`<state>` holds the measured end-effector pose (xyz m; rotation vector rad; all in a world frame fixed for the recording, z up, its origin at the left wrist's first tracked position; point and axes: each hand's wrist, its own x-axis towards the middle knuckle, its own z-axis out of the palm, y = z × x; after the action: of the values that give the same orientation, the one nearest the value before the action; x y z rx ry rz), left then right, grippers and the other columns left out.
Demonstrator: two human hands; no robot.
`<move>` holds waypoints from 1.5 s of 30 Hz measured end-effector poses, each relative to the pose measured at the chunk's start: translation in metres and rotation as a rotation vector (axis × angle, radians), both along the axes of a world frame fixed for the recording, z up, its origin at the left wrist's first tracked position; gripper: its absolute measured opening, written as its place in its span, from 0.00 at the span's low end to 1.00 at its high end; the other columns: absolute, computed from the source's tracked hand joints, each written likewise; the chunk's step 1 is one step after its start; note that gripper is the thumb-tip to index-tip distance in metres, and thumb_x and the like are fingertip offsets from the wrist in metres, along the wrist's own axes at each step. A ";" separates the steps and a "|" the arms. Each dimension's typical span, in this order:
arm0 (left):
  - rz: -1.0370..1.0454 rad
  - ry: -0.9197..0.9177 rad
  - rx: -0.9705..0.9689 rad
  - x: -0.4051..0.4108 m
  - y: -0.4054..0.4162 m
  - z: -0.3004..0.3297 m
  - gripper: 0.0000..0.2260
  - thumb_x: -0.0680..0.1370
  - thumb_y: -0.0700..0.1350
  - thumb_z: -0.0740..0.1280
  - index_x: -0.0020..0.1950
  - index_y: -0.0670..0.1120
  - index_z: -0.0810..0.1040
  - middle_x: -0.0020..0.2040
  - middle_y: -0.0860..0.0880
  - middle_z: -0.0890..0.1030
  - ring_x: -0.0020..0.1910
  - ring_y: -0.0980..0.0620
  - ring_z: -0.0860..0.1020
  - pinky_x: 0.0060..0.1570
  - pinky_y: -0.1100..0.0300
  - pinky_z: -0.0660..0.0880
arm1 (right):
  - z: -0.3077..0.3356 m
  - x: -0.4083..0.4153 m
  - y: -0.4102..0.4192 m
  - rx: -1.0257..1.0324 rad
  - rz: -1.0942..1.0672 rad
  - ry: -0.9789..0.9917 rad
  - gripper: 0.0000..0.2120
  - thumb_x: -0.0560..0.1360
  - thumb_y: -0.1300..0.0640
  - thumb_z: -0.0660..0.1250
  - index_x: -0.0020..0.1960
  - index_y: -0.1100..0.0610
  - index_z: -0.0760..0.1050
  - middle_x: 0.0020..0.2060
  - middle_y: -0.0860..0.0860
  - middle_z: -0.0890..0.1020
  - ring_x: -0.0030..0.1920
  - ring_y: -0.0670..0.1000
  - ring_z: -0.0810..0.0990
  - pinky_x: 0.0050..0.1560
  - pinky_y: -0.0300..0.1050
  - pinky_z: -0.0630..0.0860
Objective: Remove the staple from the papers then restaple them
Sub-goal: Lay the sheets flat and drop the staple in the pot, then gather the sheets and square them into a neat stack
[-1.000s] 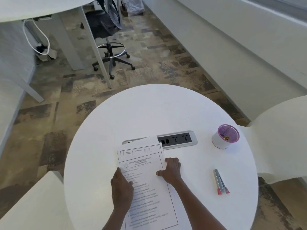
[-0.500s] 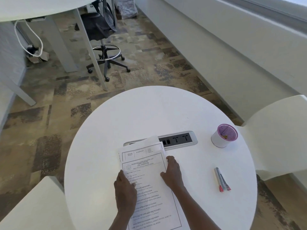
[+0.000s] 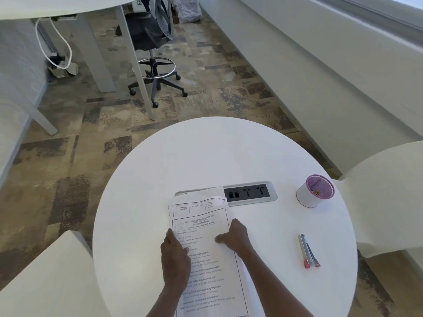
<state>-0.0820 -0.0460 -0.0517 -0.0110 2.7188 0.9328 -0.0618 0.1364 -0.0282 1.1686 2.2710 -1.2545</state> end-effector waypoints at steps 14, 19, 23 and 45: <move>0.022 0.006 0.012 0.003 0.002 0.000 0.32 0.74 0.29 0.68 0.75 0.39 0.60 0.61 0.42 0.76 0.59 0.44 0.71 0.51 0.55 0.74 | -0.003 -0.001 -0.014 0.171 0.252 0.107 0.34 0.65 0.53 0.76 0.66 0.53 0.64 0.61 0.55 0.69 0.63 0.58 0.67 0.61 0.55 0.73; 0.009 -0.001 0.010 0.002 -0.001 0.002 0.34 0.74 0.32 0.69 0.77 0.37 0.59 0.64 0.40 0.76 0.63 0.42 0.71 0.58 0.50 0.74 | -0.004 0.003 -0.014 0.065 0.103 0.133 0.34 0.64 0.52 0.76 0.65 0.48 0.65 0.60 0.53 0.66 0.62 0.57 0.67 0.58 0.53 0.72; 0.019 -0.020 0.018 0.001 0.000 0.005 0.34 0.74 0.32 0.71 0.77 0.37 0.59 0.66 0.38 0.75 0.65 0.40 0.71 0.62 0.48 0.73 | 0.001 0.012 -0.010 0.009 -0.026 0.159 0.33 0.65 0.55 0.77 0.62 0.48 0.62 0.54 0.52 0.73 0.49 0.52 0.77 0.45 0.44 0.78; 0.129 -0.381 0.635 -0.002 0.002 0.076 0.17 0.69 0.52 0.79 0.55 0.49 0.83 0.49 0.52 0.87 0.52 0.50 0.84 0.50 0.57 0.79 | 0.076 0.069 0.049 -0.287 -0.067 0.358 0.08 0.73 0.63 0.72 0.45 0.50 0.83 0.41 0.47 0.88 0.39 0.47 0.87 0.36 0.36 0.80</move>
<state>-0.0837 -0.0439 0.0244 -0.2180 2.0045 1.6026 0.0074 0.1853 0.0476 0.9860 2.1935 -1.8725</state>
